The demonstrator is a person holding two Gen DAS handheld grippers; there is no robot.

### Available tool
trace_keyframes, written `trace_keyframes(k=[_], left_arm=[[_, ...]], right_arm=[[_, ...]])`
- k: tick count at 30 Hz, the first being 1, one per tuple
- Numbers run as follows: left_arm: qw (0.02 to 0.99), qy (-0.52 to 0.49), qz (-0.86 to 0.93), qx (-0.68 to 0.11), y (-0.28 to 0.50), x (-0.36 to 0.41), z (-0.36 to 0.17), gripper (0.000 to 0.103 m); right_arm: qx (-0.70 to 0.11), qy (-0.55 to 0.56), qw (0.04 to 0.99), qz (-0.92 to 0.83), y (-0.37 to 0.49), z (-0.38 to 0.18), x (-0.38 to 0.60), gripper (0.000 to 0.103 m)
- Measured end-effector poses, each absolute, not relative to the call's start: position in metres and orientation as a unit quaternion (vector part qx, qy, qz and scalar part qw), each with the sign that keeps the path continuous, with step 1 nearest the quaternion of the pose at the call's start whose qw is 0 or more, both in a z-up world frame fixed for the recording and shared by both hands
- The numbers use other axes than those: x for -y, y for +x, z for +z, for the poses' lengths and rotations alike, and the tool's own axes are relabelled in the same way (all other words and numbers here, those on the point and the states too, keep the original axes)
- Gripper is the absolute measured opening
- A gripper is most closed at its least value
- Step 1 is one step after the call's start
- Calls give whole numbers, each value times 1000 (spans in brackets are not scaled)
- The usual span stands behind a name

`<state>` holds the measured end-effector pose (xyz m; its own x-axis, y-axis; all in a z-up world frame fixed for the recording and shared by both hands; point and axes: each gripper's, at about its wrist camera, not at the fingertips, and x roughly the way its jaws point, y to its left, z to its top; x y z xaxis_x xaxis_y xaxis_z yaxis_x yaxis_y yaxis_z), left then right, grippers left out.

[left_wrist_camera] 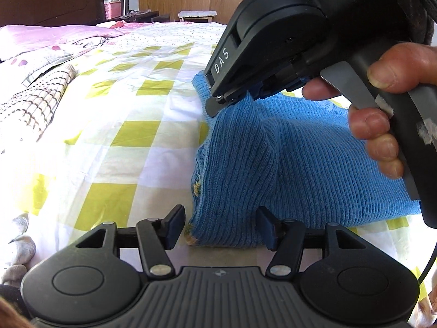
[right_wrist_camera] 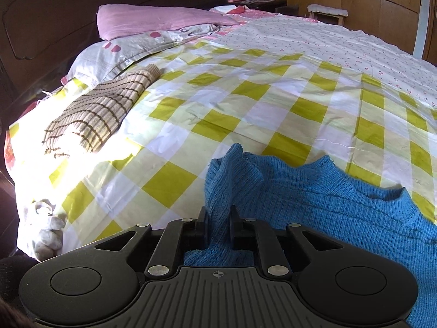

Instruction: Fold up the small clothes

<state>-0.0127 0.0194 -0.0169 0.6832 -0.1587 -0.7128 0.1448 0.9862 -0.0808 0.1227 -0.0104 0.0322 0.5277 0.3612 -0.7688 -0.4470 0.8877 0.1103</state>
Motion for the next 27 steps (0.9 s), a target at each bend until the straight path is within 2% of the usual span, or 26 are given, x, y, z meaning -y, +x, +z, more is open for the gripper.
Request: trace_keyframes(k=[4, 12, 27], left_arm=[[921, 1, -87, -379, -17, -15, -14, 60], [925, -12, -85, -370, -18, -16, -8, 42], [932, -42, -109, -343, -23, -16, 12, 19]], right_arm=[[-424, -42, 874, 231, 121, 35, 15, 13], [-419, -29, 877, 232, 118, 42, 22, 13], [-406, 36, 882, 237, 115, 62, 54, 13]])
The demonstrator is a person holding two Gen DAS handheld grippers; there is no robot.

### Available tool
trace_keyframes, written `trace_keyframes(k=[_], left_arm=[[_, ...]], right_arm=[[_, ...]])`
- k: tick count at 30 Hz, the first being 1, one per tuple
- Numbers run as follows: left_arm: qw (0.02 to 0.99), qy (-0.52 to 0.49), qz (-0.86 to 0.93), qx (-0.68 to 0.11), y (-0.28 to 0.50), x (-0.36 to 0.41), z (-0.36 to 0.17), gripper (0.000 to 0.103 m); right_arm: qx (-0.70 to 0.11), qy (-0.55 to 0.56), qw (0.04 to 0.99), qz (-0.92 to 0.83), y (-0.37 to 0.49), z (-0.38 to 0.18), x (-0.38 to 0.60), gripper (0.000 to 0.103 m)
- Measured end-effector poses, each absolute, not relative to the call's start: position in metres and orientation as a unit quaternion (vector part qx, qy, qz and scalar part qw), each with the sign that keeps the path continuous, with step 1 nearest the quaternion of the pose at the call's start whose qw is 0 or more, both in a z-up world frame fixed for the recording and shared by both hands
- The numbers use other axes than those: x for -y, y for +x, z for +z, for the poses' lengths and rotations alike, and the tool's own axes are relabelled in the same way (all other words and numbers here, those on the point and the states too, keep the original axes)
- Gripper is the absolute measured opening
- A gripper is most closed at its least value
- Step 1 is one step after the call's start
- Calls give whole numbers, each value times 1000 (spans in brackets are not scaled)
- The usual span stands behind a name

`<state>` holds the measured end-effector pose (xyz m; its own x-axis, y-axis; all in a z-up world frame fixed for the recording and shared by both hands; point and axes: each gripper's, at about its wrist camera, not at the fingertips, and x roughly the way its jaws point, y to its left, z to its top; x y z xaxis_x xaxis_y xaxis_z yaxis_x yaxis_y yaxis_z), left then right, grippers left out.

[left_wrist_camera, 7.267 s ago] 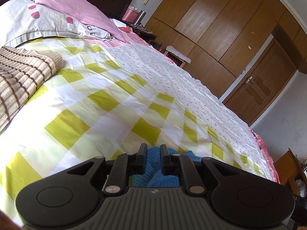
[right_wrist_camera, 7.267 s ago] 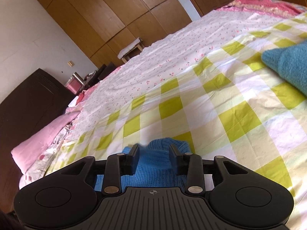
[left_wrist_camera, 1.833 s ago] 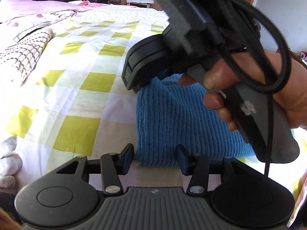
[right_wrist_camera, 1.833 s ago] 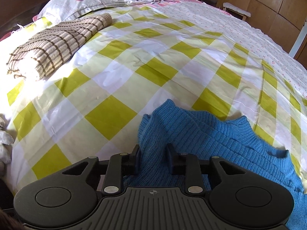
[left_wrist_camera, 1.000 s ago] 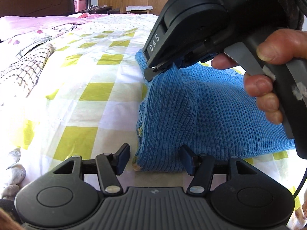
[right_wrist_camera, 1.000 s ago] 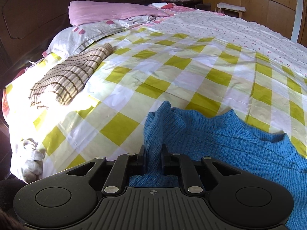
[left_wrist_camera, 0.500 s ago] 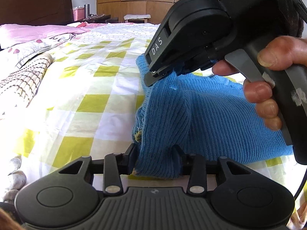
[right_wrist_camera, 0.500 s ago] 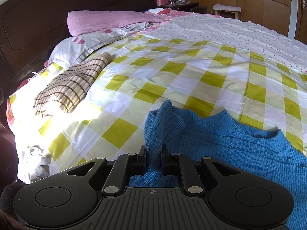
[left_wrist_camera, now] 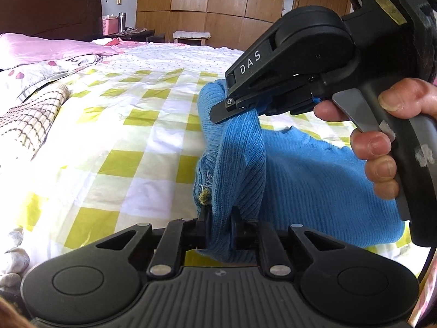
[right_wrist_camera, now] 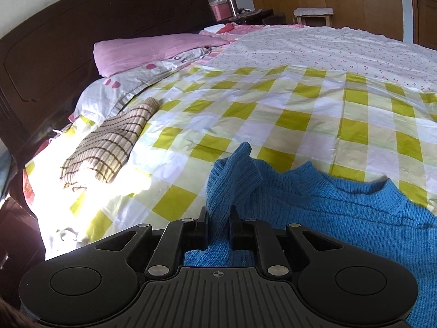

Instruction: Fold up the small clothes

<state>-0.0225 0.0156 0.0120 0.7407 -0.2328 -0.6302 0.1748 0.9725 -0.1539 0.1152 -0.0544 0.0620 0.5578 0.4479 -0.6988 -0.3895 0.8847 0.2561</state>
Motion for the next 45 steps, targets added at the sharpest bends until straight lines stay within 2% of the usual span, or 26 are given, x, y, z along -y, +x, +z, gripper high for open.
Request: trace_keyframes(k=[12, 19, 26, 32, 35, 45], left_arm=[[926, -15, -237, -294, -23, 68, 57, 18], [905, 25, -292, -307, -16, 139, 48, 18], [888, 57, -314, -331, -13, 191, 29, 18], [876, 76, -321, -352, -21, 209, 17, 19], [871, 74, -331, -357, -24, 208, 17, 19], [870, 62, -368, -321, -53, 160, 51, 35]], right_arm=[[-347, 170, 901, 195, 97, 97, 188, 13], [-343, 241, 896, 143, 94, 71, 275, 13], [-382, 244, 885, 112, 105, 37, 315, 13], [-416, 221, 878, 85, 105, 15, 321, 14], [-425, 217, 875, 74, 104, 10, 322, 18], [-369, 244, 893, 83, 73, 49, 336, 18]])
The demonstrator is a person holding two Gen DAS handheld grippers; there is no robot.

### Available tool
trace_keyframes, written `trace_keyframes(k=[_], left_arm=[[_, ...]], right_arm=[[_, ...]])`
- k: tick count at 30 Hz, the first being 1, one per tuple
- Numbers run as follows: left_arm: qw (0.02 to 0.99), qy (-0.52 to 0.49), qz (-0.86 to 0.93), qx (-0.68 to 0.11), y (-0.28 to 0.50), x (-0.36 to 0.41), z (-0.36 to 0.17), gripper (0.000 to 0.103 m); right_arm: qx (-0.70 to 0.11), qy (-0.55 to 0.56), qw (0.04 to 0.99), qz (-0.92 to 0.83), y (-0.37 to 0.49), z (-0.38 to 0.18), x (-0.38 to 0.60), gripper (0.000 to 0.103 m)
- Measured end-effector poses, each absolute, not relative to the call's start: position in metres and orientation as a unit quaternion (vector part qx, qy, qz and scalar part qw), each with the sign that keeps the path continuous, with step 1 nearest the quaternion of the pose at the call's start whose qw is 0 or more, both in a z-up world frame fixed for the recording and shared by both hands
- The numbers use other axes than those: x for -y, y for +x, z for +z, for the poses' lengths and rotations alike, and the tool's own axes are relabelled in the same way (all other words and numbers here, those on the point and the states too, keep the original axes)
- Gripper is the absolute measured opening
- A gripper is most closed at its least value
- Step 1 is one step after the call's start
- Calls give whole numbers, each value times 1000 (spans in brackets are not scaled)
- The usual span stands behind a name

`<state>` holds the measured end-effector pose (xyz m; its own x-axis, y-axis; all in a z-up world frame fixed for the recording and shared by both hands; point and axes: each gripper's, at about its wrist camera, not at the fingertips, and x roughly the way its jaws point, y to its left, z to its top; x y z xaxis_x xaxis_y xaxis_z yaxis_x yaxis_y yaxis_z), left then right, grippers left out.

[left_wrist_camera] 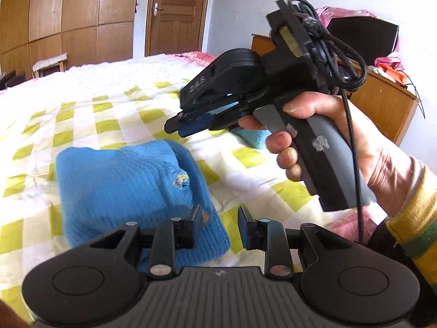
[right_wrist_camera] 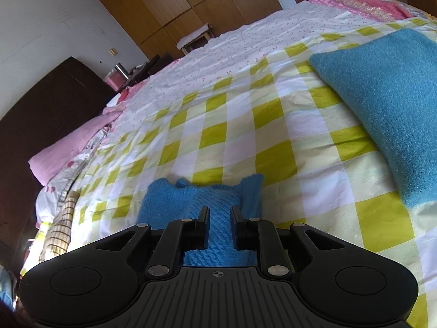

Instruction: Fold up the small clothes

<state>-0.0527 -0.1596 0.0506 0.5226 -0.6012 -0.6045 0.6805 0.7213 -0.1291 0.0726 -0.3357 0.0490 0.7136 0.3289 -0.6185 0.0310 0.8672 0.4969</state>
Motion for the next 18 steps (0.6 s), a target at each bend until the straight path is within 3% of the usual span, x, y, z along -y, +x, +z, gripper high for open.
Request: trace_keyframes(k=[2, 4, 14, 18], left_arm=[[875, 63, -362, -315, -60, 149, 55, 35], [880, 64, -351, -312, -61, 142, 57, 36], [899, 83, -296, -311, -45, 109, 48, 39], [896, 109, -291, -316, -45, 112, 31, 41]], right_arm=[[-358, 248, 894, 105, 65, 59, 331, 19], [-363, 248, 890, 123, 61, 62, 322, 27], [-431, 238, 862, 118, 54, 27, 299, 36], [-441, 226, 859, 129, 47, 24, 296, 46]])
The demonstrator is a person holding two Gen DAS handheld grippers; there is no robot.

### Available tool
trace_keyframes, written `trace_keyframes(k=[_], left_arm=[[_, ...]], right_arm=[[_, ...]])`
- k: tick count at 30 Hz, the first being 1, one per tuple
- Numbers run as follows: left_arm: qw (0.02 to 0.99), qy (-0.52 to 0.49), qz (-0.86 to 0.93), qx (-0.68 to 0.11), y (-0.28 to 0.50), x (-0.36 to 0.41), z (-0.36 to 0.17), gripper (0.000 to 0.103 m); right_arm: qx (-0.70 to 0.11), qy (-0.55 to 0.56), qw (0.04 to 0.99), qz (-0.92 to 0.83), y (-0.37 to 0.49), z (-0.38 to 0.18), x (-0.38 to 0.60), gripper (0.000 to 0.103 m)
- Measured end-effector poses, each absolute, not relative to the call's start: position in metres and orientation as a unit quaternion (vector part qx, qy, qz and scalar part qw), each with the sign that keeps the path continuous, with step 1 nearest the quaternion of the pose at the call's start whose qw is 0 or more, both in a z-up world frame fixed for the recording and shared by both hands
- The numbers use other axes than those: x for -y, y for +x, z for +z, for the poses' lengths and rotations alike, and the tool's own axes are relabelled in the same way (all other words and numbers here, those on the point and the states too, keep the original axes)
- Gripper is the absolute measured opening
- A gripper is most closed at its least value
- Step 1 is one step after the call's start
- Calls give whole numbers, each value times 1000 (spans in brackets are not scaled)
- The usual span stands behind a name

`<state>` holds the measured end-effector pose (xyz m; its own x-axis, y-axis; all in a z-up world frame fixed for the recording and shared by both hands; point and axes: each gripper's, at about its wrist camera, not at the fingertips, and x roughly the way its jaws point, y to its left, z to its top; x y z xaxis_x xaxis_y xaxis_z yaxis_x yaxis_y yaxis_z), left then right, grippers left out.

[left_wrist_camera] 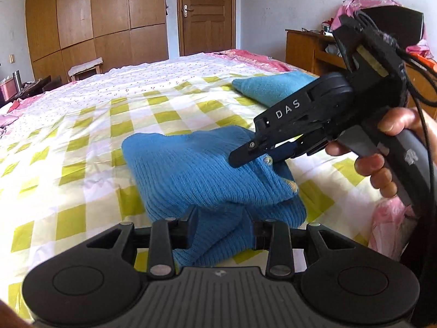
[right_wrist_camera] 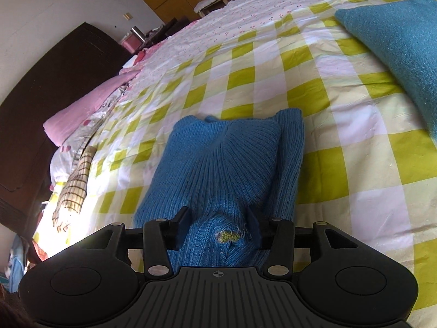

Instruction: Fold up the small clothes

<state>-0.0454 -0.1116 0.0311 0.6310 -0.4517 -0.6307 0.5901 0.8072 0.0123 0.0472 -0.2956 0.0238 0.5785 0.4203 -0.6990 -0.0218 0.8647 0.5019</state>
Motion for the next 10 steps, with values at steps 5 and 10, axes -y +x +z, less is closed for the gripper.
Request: trace_keyframes(k=[5, 10], left_arm=[[892, 147, -291, -313, -51, 121, 13, 43], [899, 155, -268, -309, -42, 125, 1, 43]], right_arm=[[-447, 215, 859, 125, 37, 24, 295, 46], [-452, 209, 859, 122, 33, 19, 289, 44]])
